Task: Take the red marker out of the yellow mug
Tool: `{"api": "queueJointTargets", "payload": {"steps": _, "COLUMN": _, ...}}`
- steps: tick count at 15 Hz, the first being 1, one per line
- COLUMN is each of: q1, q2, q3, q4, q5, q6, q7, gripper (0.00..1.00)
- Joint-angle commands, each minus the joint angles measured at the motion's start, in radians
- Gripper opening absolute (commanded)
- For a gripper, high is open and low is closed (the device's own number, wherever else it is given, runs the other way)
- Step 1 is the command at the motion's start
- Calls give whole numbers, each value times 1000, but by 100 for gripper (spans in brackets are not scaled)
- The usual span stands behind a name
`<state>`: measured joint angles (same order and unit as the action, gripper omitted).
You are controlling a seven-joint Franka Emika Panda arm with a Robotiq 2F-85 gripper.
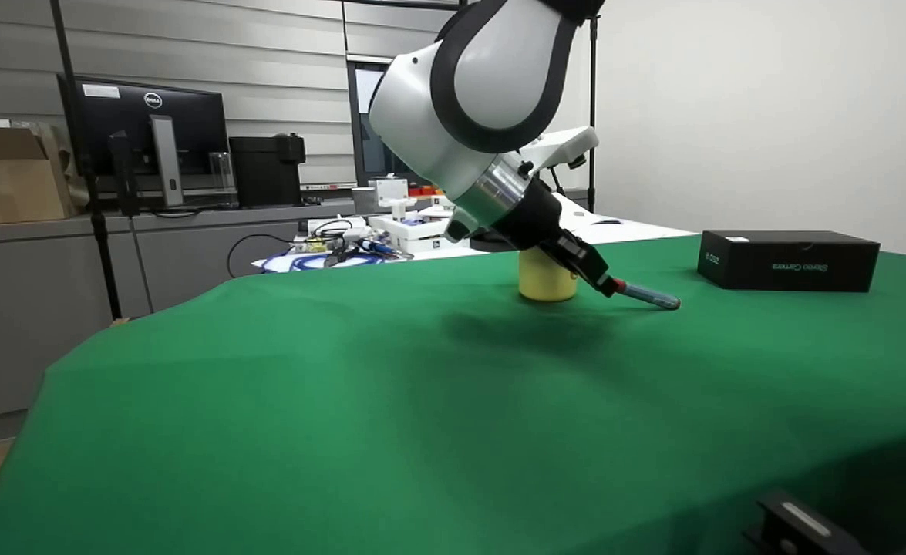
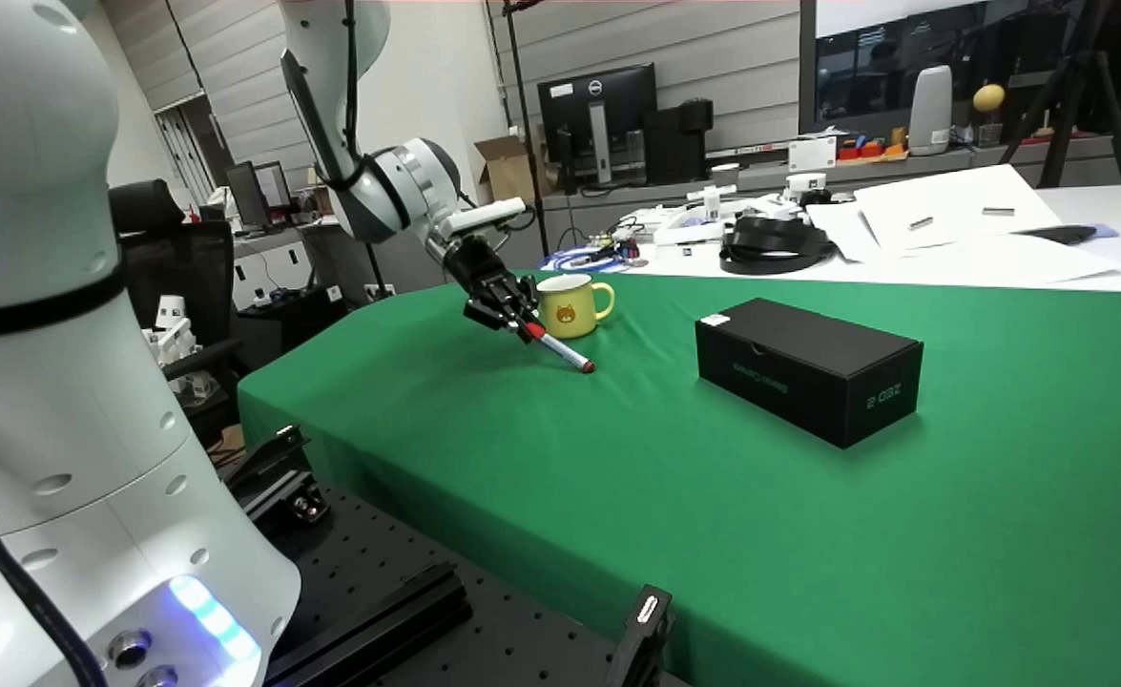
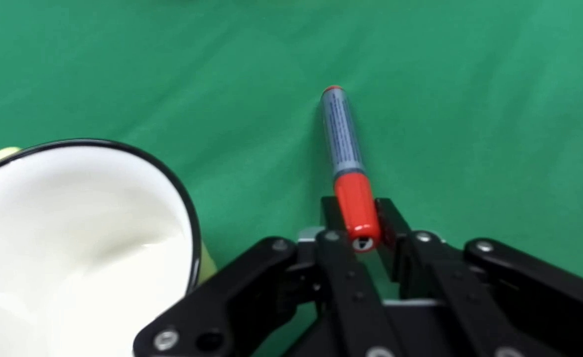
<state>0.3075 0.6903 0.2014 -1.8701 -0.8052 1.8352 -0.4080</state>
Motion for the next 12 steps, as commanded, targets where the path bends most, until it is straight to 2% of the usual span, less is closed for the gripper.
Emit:
{"api": "queueJointTargets", "payload": {"steps": 1, "q1": -8, "q2": -22, "q3": 8, "q4": 3, "q5": -12, "q6": 3, "q7": 27, "gripper": 52}}
{"api": "queueJointTargets", "payload": {"steps": 7, "q1": -29, "q2": -167, "q3": 27, "q4": -2, "q5": 21, "q6": -18, "q7": -17, "gripper": 94}}
{"api": "queueJointTargets", "payload": {"steps": 8, "q1": -33, "q2": -194, "q3": 29, "q4": -6, "q5": 22, "q6": -14, "q7": -21, "gripper": 98}}
{"api": "queueJointTargets", "payload": {"steps": 12, "q1": -39, "q2": -274, "q3": 28, "q4": -12, "q5": 24, "q6": -15, "q7": -35, "gripper": 100}}
